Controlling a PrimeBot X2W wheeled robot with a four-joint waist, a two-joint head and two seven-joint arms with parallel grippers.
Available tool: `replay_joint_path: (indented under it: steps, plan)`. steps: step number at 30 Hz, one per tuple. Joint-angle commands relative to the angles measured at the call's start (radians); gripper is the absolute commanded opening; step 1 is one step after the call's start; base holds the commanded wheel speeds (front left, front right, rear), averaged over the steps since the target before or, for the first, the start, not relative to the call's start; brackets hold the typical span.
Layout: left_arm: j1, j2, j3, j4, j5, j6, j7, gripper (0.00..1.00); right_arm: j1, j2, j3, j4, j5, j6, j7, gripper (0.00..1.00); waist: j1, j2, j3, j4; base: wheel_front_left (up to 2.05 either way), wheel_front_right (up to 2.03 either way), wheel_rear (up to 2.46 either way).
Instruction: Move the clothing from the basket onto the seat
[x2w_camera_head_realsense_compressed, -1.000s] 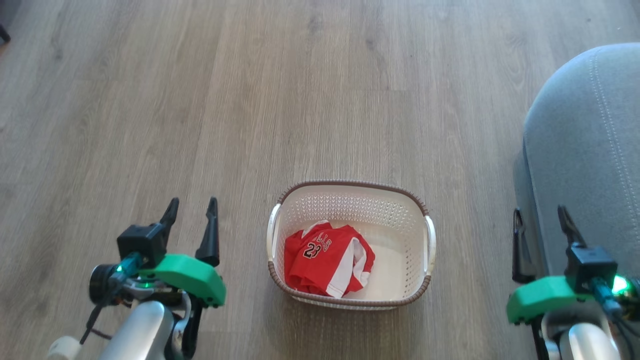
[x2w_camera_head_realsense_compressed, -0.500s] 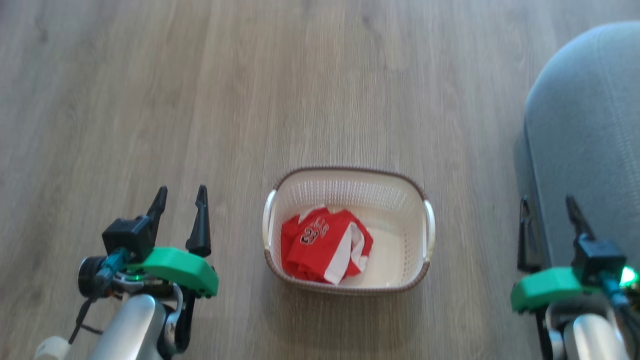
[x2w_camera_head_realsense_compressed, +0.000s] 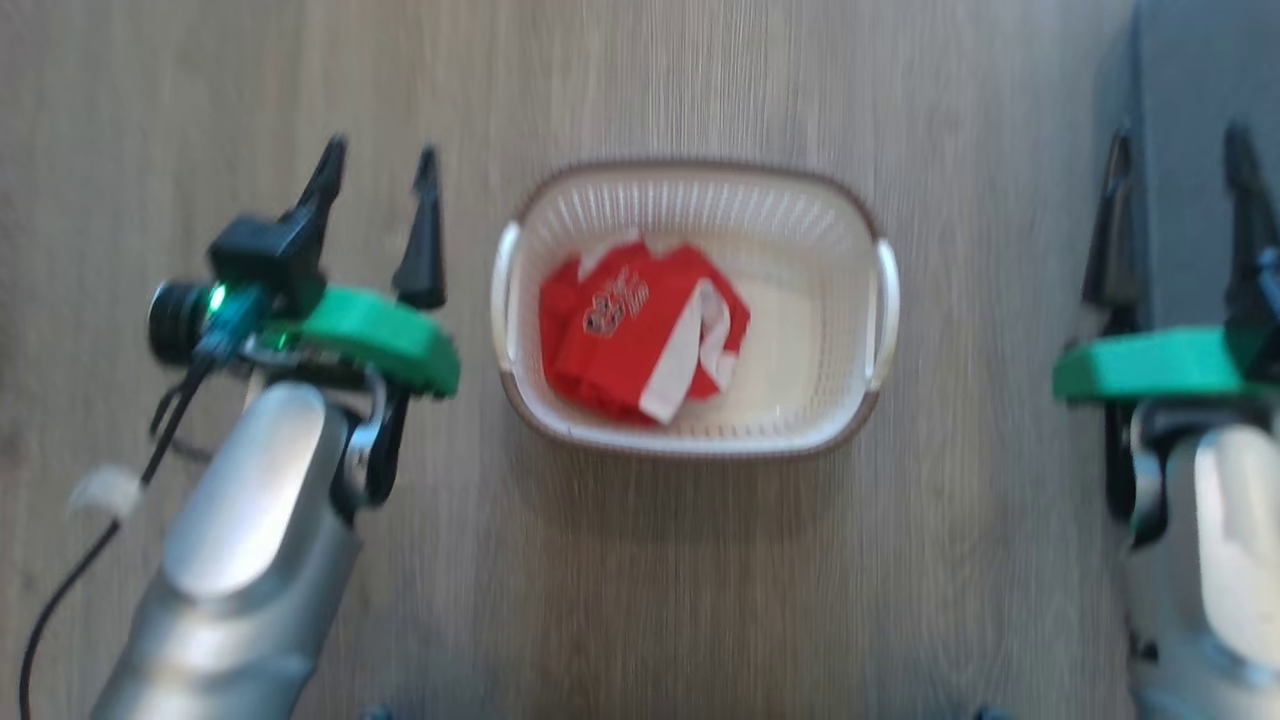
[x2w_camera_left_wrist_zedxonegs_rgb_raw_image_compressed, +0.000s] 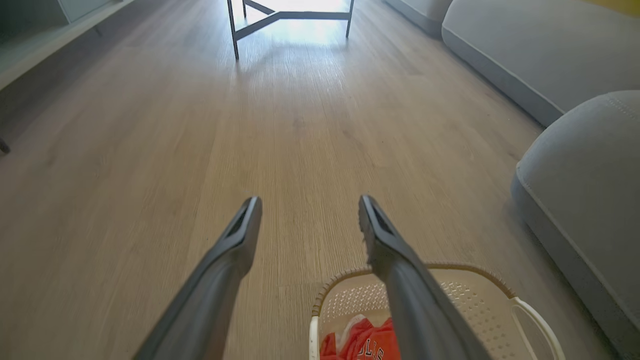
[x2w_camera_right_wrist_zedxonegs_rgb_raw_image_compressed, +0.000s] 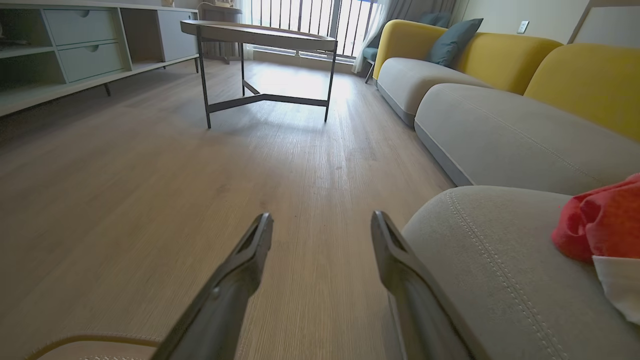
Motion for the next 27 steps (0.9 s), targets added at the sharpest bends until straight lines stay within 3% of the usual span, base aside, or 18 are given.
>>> replay_joint_path:
  steps: [1, 12, 27]
  plan:
    - [-0.047, 0.012, 0.016, 0.000, 0.017, -0.010, 0.008, 1.00, -0.031, -0.005, 0.027, -0.039, -0.003, 0.007, -0.010, 1.00, -0.0001, 0.0000, 0.153, -0.030, 0.00, 0.00, 0.00]
    - [-0.265, -0.052, -0.115, 0.216, 0.117, -0.038, 0.097, 1.00, -0.141, -0.005, 0.050, -0.078, 0.037, 0.007, -0.010, 1.00, -0.0001, 0.0000, 0.328, -0.087, 0.00, 0.00, 0.00]
    - [-0.463, -0.123, -0.234, 0.470, 0.172, -0.034, 0.231, 1.00, -0.153, -0.005, 0.078, -0.094, 0.098, 0.007, -0.010, 1.00, -0.0001, 0.0000, 0.398, -0.175, 0.00, 0.00, 0.00]
